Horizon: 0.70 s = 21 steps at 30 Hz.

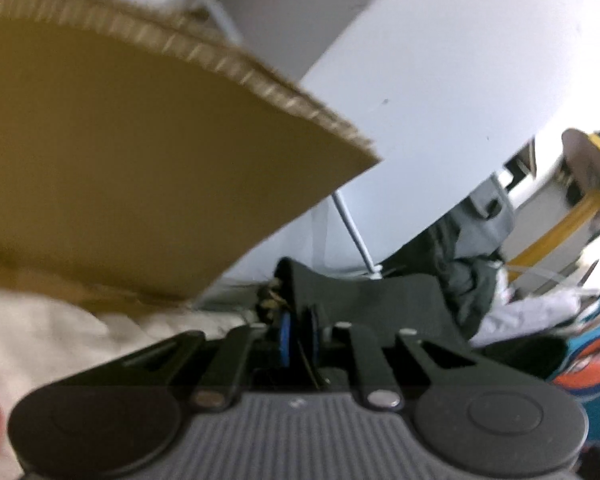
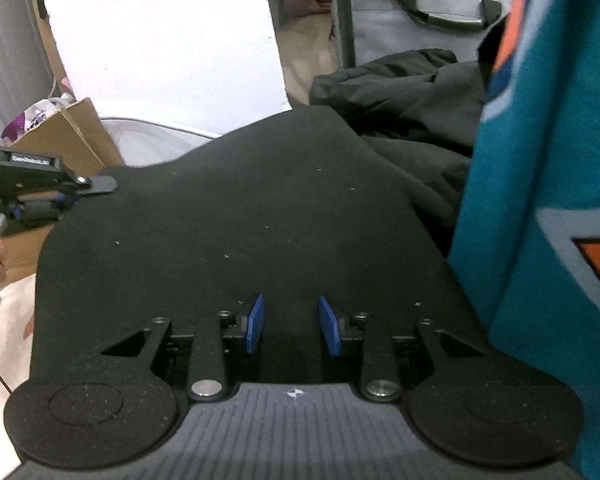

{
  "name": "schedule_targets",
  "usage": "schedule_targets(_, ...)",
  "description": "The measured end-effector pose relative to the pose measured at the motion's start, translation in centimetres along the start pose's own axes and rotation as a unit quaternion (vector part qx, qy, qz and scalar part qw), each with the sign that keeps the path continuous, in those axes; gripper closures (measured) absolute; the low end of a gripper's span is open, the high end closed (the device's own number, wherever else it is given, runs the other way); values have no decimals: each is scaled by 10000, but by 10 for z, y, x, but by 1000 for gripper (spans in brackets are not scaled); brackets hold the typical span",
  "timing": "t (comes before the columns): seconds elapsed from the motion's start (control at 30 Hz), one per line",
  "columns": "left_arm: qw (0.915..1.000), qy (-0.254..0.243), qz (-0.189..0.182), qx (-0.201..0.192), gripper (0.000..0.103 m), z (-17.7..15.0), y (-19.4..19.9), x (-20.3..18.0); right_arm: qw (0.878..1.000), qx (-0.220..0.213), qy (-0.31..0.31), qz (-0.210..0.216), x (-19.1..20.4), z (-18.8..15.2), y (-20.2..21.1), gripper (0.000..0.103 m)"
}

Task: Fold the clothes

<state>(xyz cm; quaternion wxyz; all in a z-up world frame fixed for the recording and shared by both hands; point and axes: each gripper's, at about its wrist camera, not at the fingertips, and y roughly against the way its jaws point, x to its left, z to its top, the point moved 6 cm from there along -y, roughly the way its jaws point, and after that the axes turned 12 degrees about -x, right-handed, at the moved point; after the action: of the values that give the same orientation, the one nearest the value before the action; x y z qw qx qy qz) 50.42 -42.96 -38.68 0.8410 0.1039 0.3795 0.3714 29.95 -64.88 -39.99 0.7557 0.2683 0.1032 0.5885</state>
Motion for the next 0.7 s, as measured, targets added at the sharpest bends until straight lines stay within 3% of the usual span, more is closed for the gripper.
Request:
schedule_targets(0.17, 9974, -501, 510, 111, 74, 6, 19, -1, 9999, 34, 151, -38, -4, -4, 6, 65)
schedule_targets(0.23, 9963, -692, 495, 157, 52, 7, 28, -8, 9997, 68, 214, 53, -2, -4, 10, 65)
schedule_targets(0.3, 9948, -880, 485, 172, 45, 7, 36, -17, 9993, 108, 295, 183, 3, -4, 14, 65)
schedule_targets(0.43, 9923, -1166, 397, 115, 41, 9, 49, -41, 9994, 34, 259, 214, 7, 4, 18, 64)
schedule_targets(0.53, 9905, -1339, 316, 83, 38, 4, 53, -63, 9996, 7, 143, 250, 9, 7, 19, 51)
schedule_targets(0.7, 9830, -1828, 89, 175, 38, -23, 56, -93, 9994, 32, 169, 301, 12, 1, 17, 50)
